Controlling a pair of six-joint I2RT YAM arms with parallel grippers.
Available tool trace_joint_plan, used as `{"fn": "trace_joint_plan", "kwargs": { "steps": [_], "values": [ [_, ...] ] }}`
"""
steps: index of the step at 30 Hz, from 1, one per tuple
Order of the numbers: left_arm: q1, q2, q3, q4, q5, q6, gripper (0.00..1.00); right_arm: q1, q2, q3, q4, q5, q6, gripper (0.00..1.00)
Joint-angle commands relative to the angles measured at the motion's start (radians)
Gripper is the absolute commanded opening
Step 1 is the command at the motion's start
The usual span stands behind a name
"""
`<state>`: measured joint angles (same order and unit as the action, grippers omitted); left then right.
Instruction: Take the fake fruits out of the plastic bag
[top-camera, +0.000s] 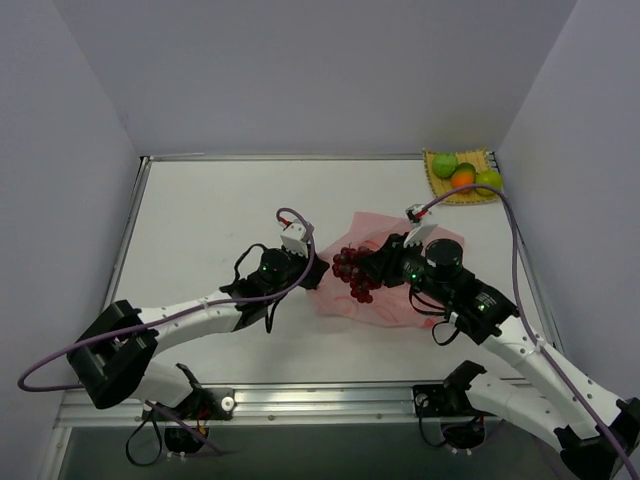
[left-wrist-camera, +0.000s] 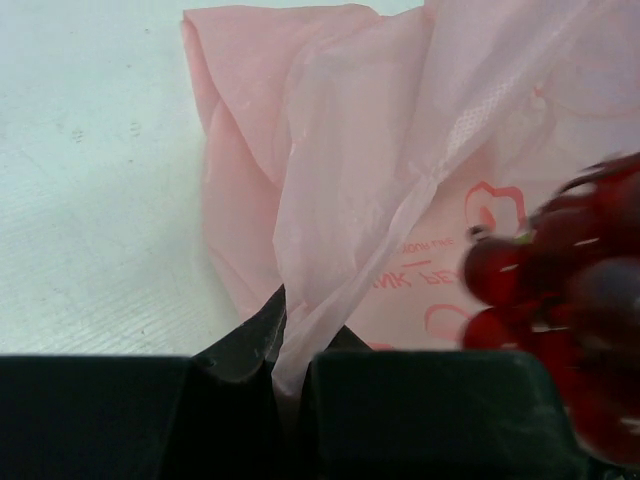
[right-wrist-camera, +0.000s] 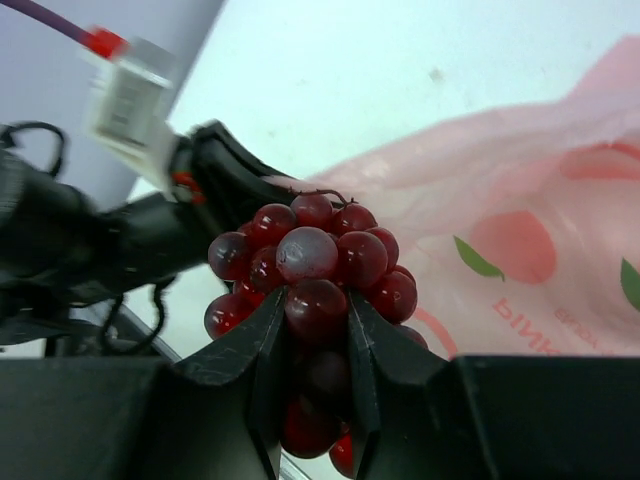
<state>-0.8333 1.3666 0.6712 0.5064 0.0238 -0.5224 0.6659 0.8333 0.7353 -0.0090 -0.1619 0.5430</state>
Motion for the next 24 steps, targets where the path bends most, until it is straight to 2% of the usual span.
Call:
{"fn": "trace_joint_plan", "kwargs": {
  "steps": [1,6,9,10,13,14,18,24],
  "values": [
    [0.019,-0.026,0.008,-0.012,-0.015,0.022,0.02,0.023,-0.037,0.11,0.044,-0.027,0.015,0.0],
    [0.025,0.0,0.011,-0.005,-0.009,0.018,0.02,0.029,-0.02,0.229,0.046,0.03,-0.017,0.0],
    [0.025,0.02,0.016,0.003,-0.001,0.015,0.02,0.029,0.024,0.34,0.061,0.169,-0.07,0.0],
    [0.025,0.028,0.016,0.004,0.002,0.015,0.02,0.029,0.061,0.366,0.075,0.258,-0.087,0.0],
    [0.025,0.035,0.018,0.001,-0.01,0.022,0.02,0.023,0.16,0.459,0.096,0.393,-0.178,0.0],
    [0.025,0.035,0.019,-0.005,-0.013,0.028,0.02,0.02,0.186,0.508,0.096,0.494,-0.199,0.0],
    [0.025,0.029,0.008,0.0,-0.013,0.035,0.02,-0.005,0.309,0.558,0.171,0.74,-0.342,0.0],
    [0.025,0.045,0.005,0.015,-0.013,0.041,0.02,-0.279,0.457,0.575,0.317,0.688,-0.399,0.0]
  ]
}}
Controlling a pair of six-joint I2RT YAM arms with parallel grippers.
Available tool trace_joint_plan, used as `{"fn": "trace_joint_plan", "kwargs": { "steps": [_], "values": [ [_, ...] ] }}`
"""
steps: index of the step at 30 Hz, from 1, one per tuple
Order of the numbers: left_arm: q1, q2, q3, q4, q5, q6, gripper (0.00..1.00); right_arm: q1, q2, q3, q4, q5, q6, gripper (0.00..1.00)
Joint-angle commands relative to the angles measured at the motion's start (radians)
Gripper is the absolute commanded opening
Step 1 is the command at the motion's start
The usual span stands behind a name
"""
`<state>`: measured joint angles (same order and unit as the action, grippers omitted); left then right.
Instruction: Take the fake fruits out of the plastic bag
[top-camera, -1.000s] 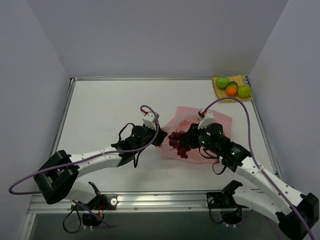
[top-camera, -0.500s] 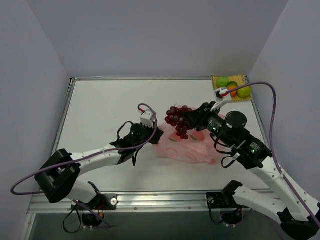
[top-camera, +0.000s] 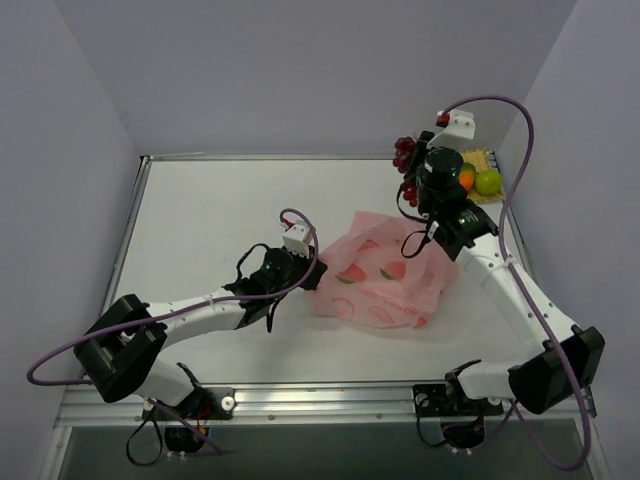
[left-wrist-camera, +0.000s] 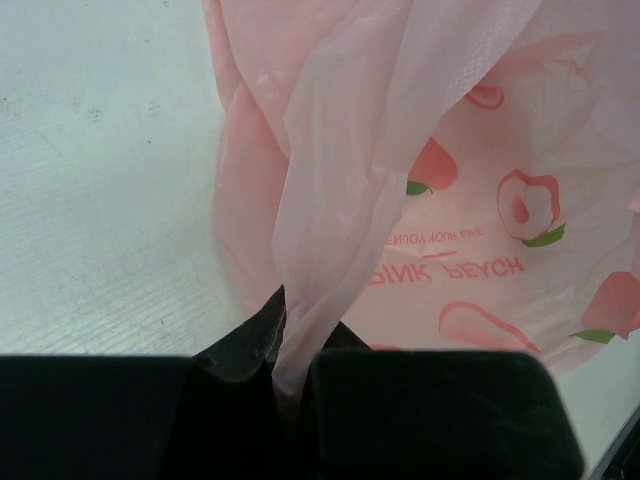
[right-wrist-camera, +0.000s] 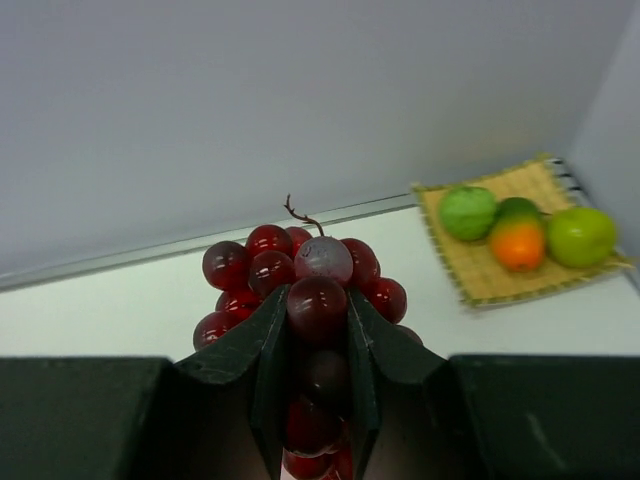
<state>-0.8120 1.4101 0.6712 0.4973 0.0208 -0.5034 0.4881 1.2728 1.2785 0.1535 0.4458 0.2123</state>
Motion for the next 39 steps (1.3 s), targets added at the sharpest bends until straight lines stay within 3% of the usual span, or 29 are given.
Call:
{"fn": "trace_joint_plan", "kwargs": {
  "steps": [1,5,10,17,27,34,39],
  "values": [
    [0.004,0.001,0.002,0.029,-0.012,0.023,0.02,-0.13,0.054,0.03,0.19,0.071,-0.077,0.0],
    [0.004,-0.008,-0.01,0.041,-0.012,0.048,0.02,-0.282,0.146,0.016,0.27,0.001,-0.109,0.0],
    [0.005,-0.06,-0.035,0.044,-0.085,0.085,0.02,-0.402,0.271,-0.008,0.392,-0.071,-0.028,0.0],
    [0.005,-0.076,-0.036,0.023,-0.119,0.123,0.02,-0.459,0.456,0.044,0.481,-0.079,-0.054,0.0],
    [0.005,-0.019,-0.019,0.029,-0.114,0.137,0.02,-0.522,0.566,-0.047,0.713,-0.157,-0.057,0.0],
    [0.007,0.016,-0.009,0.032,-0.114,0.138,0.02,-0.56,0.672,0.016,0.721,-0.373,-0.054,0.06],
    [0.008,0.035,-0.004,0.034,-0.111,0.137,0.02,-0.583,0.733,0.042,0.733,-0.435,-0.057,0.11]
  ]
}}
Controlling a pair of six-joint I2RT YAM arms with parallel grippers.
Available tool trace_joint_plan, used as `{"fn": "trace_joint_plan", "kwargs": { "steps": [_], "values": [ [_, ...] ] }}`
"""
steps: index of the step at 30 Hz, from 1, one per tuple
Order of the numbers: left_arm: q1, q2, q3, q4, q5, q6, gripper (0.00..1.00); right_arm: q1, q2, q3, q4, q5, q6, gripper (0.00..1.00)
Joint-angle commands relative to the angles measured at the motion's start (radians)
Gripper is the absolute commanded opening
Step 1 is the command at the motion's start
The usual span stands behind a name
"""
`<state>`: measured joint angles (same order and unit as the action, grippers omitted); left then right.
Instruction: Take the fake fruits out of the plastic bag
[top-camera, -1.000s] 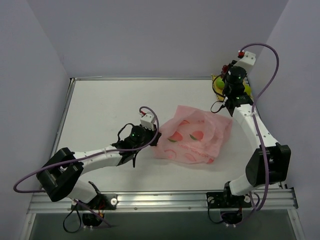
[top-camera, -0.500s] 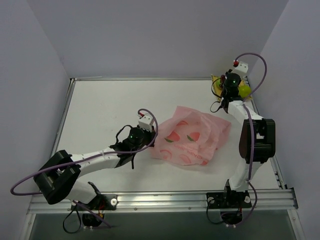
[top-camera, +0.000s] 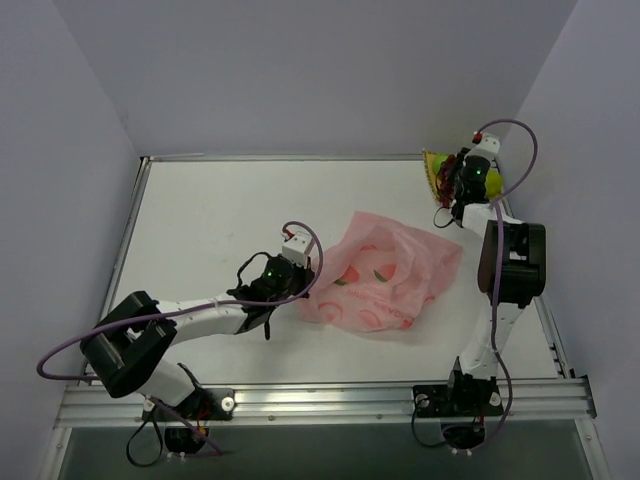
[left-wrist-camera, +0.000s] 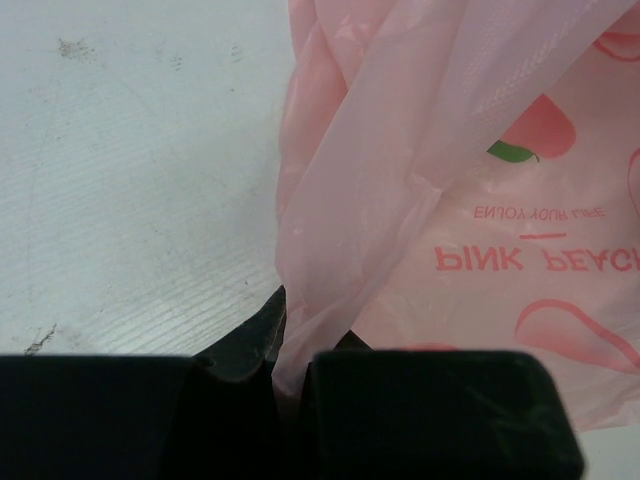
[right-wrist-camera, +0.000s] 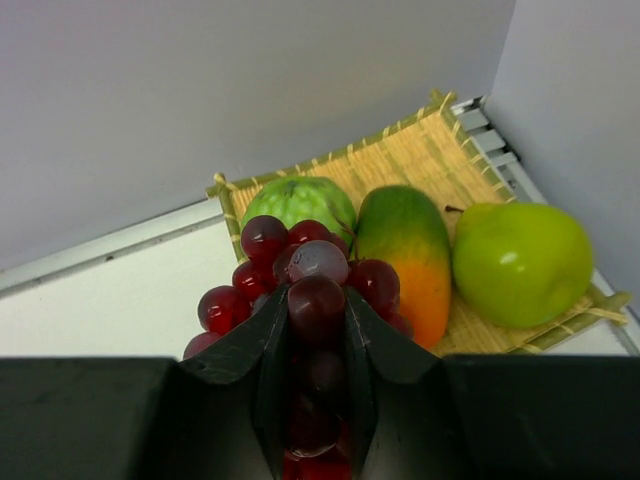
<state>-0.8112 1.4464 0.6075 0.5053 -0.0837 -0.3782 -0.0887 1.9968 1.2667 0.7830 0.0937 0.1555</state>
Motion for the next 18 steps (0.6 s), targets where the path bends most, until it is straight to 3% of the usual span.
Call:
{"fn": "trace_joint_plan", "kwargs": {
  "steps": [1,12,18],
  "values": [
    [0.007,0.0,0.061,0.025,-0.004,0.012,0.02,-0.011,0.016,0.053,0.11,-0.083,0.001,0.12],
    [0.01,0.025,0.066,0.035,0.009,0.004,0.02,-0.022,0.082,0.049,0.148,-0.1,0.012,0.3],
    [0.01,0.039,0.067,0.041,0.016,-0.002,0.02,-0.022,0.08,0.063,0.176,-0.06,0.018,0.27]
  ]
}}
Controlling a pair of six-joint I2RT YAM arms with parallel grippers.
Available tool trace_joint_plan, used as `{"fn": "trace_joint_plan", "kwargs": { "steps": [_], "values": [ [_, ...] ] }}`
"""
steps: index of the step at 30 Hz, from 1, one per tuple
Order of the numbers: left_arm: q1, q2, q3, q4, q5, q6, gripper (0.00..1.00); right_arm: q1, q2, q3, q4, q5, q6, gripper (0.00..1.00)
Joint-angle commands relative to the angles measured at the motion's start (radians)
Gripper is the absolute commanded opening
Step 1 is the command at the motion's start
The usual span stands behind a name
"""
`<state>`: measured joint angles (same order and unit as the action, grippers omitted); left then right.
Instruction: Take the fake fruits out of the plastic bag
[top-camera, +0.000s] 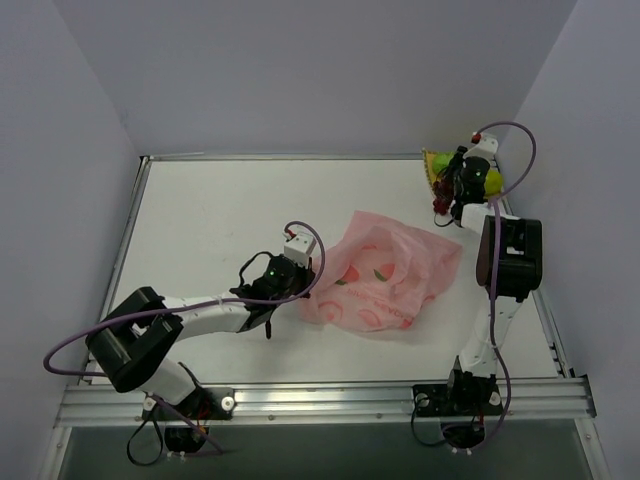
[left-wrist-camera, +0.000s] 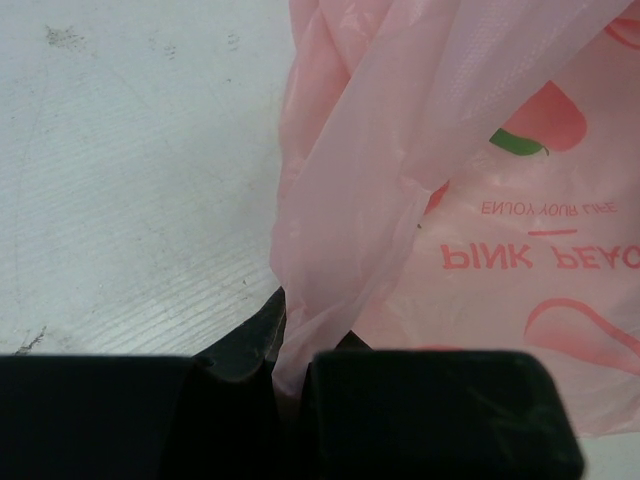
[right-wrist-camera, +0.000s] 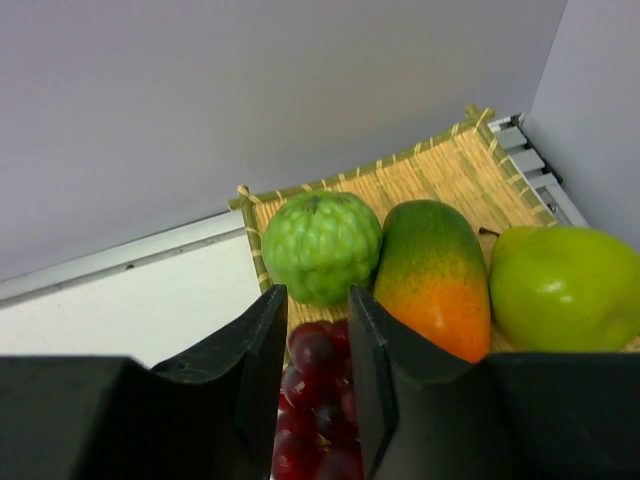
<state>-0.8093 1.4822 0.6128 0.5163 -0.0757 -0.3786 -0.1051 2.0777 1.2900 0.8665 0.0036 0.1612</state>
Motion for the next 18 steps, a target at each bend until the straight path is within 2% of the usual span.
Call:
{"fn": "trace_joint_plan", "kwargs": {
  "steps": [1,3,5,7,8,9,12,15,16,18],
  "values": [
    [0.009,0.003,0.064,0.03,0.007,-0.002,0.02,-0.005,-0.007,0.035,0.103,0.032,0.026,0.25],
    [0.009,0.009,0.065,0.03,0.007,-0.002,0.03,-0.005,-0.016,0.037,0.108,0.033,0.037,0.17],
    [0.009,0.012,0.067,0.03,0.007,-0.002,0.02,-0.005,-0.013,0.055,0.079,0.036,0.04,0.17],
    [0.01,0.015,0.068,0.03,0.007,-0.003,0.02,-0.005,-0.016,0.084,-0.03,0.061,0.041,0.27],
    [0.012,0.016,0.07,0.03,0.008,-0.003,0.02,-0.007,-0.022,0.088,-0.065,0.081,0.05,0.37],
    [0.012,0.02,0.07,0.03,0.01,-0.005,0.02,-0.005,-0.034,0.11,-0.198,0.14,0.061,0.55],
    [0.019,0.03,0.071,0.031,0.014,-0.009,0.02,-0.01,-0.123,0.069,-0.328,0.239,0.162,0.79],
    [0.033,0.026,0.073,0.034,0.031,-0.017,0.02,-0.033,-0.185,-0.018,-0.377,0.211,0.201,0.84],
    [0.035,0.018,0.071,0.033,0.034,-0.016,0.02,-0.042,-0.182,-0.012,-0.405,0.147,0.196,0.84],
    [0.035,-0.009,0.064,0.033,0.037,-0.016,0.02,-0.064,-0.148,0.003,-0.471,0.115,0.195,0.86]
  ]
}}
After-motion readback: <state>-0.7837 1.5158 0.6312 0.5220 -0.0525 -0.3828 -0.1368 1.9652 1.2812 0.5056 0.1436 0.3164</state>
